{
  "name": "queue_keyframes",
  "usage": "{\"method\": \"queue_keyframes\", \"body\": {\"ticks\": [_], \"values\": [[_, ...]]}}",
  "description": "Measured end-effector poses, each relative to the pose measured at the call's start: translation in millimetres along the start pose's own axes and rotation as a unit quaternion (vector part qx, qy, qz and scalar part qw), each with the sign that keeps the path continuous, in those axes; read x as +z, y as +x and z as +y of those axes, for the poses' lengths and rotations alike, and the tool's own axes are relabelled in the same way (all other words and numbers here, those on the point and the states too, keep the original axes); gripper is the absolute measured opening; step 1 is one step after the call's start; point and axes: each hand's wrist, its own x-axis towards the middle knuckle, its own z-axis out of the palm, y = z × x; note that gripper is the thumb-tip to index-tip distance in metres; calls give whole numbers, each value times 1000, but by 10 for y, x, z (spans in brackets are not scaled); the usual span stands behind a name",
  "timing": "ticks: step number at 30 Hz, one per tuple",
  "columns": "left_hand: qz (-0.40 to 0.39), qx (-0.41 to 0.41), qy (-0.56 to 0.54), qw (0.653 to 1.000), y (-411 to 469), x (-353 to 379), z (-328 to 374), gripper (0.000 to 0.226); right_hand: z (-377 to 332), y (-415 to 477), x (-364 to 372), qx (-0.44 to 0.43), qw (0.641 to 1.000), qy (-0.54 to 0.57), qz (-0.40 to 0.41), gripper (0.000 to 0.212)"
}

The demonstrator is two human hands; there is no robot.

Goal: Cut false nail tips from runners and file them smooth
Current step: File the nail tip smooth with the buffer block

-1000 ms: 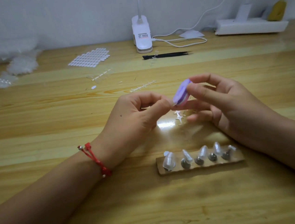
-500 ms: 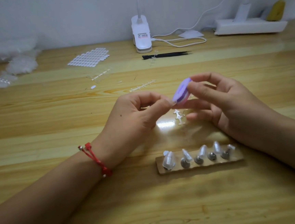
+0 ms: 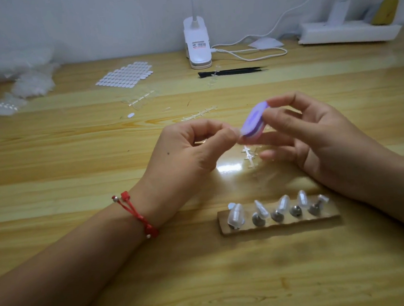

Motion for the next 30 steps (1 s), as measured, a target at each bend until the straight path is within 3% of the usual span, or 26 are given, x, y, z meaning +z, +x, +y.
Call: {"method": "queue_keyframes", "body": {"ticks": [3,7,10,14,17,21,25,28,30], "values": [[-2,3,3,1000,6,-2,-5,13,16,-11,23,-5,998,-52,-28,17],[-4,10,2,1000,6,5,-4,13,2,5,2,1,1000,4,18,24],[0,7,0,1000,17,-7,-13,12,26,-20,26,-2,998,-56,-29,18],[-7,4,0,1000,11,1,-12,10,7,2,-2,-5,1000,-4,18,25],[-3,5,0,1000,17,-5,-15,13,28,-12,27,-6,998,-60,-20,23],[-11,4,-4,1000,9,2,-4,11,8,12,-11,-10,999,16,30,22],[-6,3,-6,1000,19,-9,-18,12,22,-9,23,-13,998,-54,-25,15],[-12,10,-7,1000,12,7,-11,10,1,17,-18,2,1000,16,17,22],[-4,11,-11,1000,17,0,-18,11,-1,14,-10,6,1000,-11,0,20]]}}
